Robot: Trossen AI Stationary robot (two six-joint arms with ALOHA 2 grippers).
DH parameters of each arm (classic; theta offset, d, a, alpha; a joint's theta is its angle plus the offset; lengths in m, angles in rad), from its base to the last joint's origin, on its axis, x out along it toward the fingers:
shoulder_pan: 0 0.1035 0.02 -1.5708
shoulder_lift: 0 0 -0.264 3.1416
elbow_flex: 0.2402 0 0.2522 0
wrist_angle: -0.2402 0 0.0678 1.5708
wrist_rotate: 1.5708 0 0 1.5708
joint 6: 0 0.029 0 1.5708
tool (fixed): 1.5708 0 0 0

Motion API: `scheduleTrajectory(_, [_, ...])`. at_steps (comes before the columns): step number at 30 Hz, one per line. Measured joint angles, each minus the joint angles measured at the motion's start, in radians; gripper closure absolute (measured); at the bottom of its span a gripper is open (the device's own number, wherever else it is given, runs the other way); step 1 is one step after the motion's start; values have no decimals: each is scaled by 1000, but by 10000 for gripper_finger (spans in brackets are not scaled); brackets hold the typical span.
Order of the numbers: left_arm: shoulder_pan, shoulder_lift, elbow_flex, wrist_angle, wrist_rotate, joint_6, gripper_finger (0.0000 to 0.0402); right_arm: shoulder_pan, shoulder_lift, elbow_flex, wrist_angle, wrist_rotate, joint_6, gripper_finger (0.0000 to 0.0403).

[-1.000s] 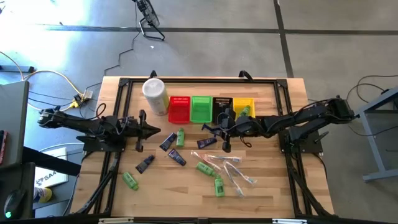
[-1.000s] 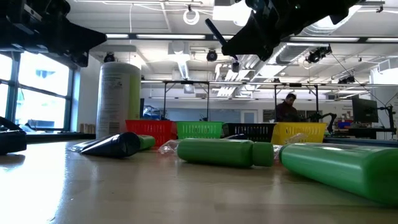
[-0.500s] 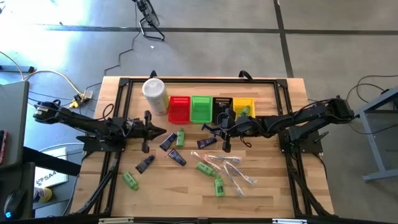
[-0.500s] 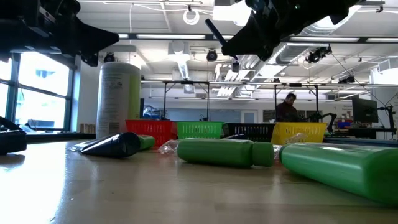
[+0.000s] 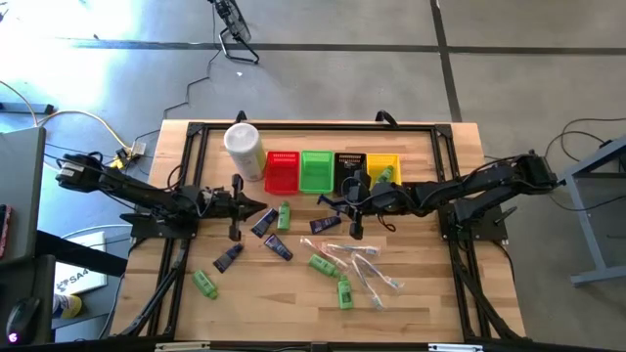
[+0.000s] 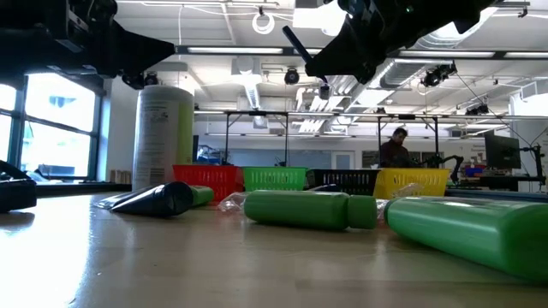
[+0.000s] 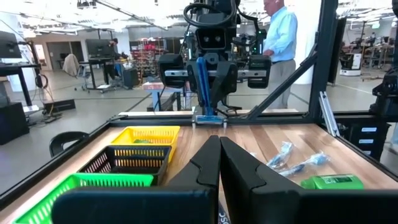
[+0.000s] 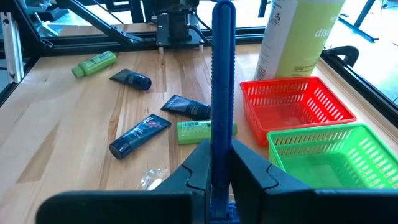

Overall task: Pick & Place Travel size toiletries
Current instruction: Put the blue razor into the black bin

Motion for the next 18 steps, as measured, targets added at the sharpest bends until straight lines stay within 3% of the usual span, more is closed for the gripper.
scheduleTrajectory(18, [1,295,235,-2,-1,31,394,0,0,0,3,-2,0,370])
